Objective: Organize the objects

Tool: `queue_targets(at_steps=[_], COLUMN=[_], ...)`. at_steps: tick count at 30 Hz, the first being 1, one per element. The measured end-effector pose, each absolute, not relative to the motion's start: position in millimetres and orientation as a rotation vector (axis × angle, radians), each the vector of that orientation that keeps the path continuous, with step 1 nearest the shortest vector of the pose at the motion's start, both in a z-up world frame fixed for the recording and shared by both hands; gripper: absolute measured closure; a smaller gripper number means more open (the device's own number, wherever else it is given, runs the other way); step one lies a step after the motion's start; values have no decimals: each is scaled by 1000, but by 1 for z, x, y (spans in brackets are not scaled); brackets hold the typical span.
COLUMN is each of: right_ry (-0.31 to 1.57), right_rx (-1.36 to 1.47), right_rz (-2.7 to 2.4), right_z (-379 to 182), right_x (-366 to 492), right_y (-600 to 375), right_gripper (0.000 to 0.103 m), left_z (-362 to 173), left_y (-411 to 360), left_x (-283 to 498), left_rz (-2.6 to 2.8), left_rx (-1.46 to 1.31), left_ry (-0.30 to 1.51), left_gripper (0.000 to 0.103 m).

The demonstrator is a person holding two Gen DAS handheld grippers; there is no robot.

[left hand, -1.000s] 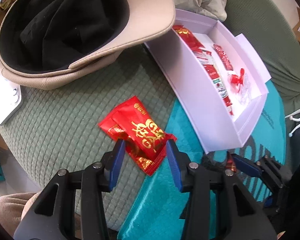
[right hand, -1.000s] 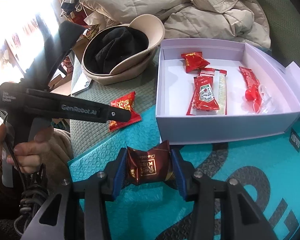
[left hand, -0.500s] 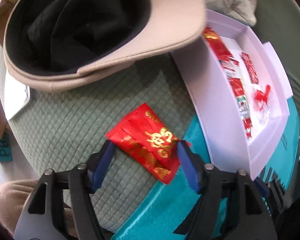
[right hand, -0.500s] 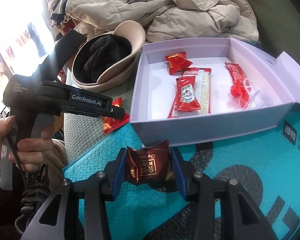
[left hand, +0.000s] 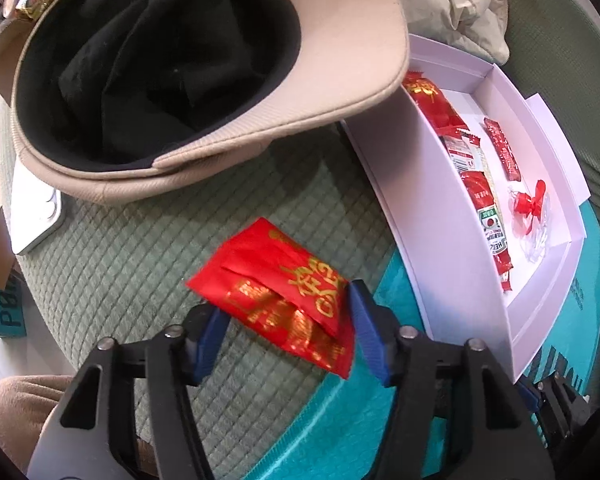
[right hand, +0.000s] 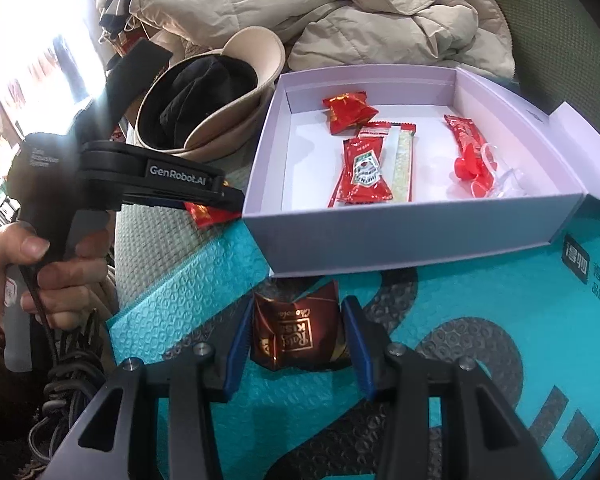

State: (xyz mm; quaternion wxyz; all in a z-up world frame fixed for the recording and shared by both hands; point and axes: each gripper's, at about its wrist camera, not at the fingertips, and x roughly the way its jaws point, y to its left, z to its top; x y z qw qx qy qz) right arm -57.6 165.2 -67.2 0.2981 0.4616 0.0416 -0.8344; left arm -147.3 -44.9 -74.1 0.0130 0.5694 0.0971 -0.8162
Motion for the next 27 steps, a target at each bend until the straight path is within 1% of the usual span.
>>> queue_targets(at_steps=[4,8,12,15,18,27], right_ry=[108,102,108,111,110,118], right_rx=[1223,1209,1198,1189,1179,1146], right_rz=[-2213,-2221,-2230,-2237,-2244,-2228], right_z=[-67,-64,-61,-58,-55,-49], right_x=[-57,-56,-52,-48,-44,-32], right_y=[165,168,170,172,174,171], right_gripper=[58,58,58,58,58,58], left_z=[-70,-66,-58,-50,-49,-49], left_y=[-42,-36,-31,-29,-31,-40], left_x=[-139,-132,-133,-125,-125,-108], left_rz=[-2601,-2633,-2673,-2697,-2695,-2727], left_rx=[1794,1792,1777,1756,1751,1803], left_ry=[302,314,314,299,294,366], left_gripper=[60,65,73,76,76,76])
